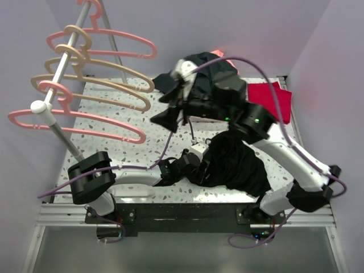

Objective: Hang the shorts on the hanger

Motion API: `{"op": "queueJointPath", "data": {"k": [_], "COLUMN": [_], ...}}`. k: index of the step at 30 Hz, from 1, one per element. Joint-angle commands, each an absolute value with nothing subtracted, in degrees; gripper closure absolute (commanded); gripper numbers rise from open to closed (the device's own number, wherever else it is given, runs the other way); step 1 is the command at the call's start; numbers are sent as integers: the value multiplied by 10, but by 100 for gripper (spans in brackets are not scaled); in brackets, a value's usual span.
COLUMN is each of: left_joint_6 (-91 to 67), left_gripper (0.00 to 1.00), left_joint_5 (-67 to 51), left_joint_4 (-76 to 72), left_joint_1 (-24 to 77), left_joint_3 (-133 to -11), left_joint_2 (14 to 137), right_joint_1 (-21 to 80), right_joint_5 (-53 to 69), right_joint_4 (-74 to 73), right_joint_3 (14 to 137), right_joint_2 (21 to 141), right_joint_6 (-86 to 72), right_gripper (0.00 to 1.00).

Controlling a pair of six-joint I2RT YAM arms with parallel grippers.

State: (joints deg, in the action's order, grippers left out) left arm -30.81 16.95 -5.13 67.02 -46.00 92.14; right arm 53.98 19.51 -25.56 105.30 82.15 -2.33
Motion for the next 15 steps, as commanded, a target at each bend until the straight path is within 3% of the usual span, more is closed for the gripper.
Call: {"op": "queueJointPath", "data": {"k": [1,10,13,14,15], "left_joint_6": [-296,-296,-295,-295,-295], "left_gripper": [26,26,26,27,27], "left_joint_5": [149,144,145,146,146], "left_joint_4": [-74,-70,-69,-68,-66], "left_joint_1": [668,669,668,668,669], "left_joint_3": [-461,-456,-455,-454,-455], "left_joint_2": [926,921,915,914,911], "right_joint_1": [596,649,650,650,650], "right_joint_5": [194,138,132,129,128], "right_joint_4": [-301,-342,-332,-330,-328], "right_joint_3": [1139,1228,1230,1230,1230], "right_joint_2": [886,995,1005,1006,1006], "right_joint_6": [46,68,67,67,68], "right_gripper": [27,31,49,61,67]}}
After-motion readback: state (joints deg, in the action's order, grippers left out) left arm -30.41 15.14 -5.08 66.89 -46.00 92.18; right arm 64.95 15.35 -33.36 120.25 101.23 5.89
